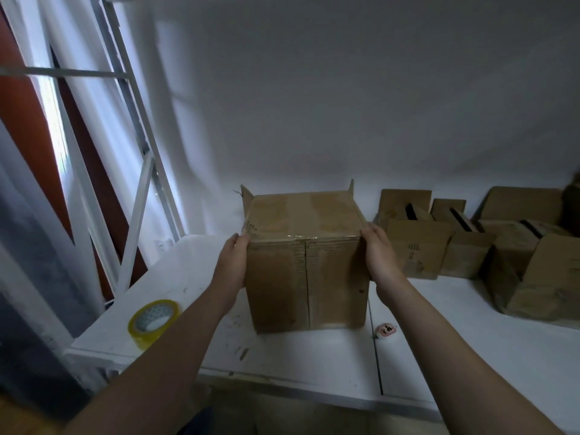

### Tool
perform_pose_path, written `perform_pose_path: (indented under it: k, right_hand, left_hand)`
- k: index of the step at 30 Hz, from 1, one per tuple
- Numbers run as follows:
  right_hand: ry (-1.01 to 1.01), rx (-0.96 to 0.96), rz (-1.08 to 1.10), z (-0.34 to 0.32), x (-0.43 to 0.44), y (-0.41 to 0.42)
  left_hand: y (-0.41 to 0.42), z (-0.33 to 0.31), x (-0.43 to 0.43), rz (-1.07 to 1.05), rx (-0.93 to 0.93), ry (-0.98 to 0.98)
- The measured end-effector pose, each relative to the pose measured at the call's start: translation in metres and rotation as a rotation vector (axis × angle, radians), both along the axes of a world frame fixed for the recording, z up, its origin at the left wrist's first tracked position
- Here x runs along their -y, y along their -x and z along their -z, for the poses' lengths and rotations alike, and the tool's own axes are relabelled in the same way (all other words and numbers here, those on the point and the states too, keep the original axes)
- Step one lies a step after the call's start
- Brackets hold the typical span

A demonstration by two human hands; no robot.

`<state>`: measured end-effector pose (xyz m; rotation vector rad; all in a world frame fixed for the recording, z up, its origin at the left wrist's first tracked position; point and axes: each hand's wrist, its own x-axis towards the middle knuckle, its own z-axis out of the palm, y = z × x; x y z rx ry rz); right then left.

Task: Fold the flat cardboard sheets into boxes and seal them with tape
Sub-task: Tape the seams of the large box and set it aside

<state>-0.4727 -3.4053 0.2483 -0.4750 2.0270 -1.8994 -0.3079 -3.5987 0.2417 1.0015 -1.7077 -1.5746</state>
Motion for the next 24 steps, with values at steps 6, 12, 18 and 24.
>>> perform_pose_path:
  k: [6, 12, 18, 24]
  right_hand:
    - [0.108, -0.145, -0.051, -0.004, -0.005, -0.008]
    - [0.011, -0.222, -0.076, 0.003, -0.011, -0.020]
    - [0.022, -0.293, -0.071, 0.000, -0.012, -0.019]
    - [0.040, -0.402, -0.060, -0.012, -0.014, -0.019]
  left_hand:
    - [-0.019, -0.009, 0.005, -0.025, -0.111, 0.107]
    - [-0.031, -0.003, -0.001, 0.030, -0.003, 0.204]
    - [-0.034, -0.004, -0.001, -0.074, -0.013, 0.267]
    - [-0.038, -0.020, 0.005, -0.035, -0.027, 0.384]
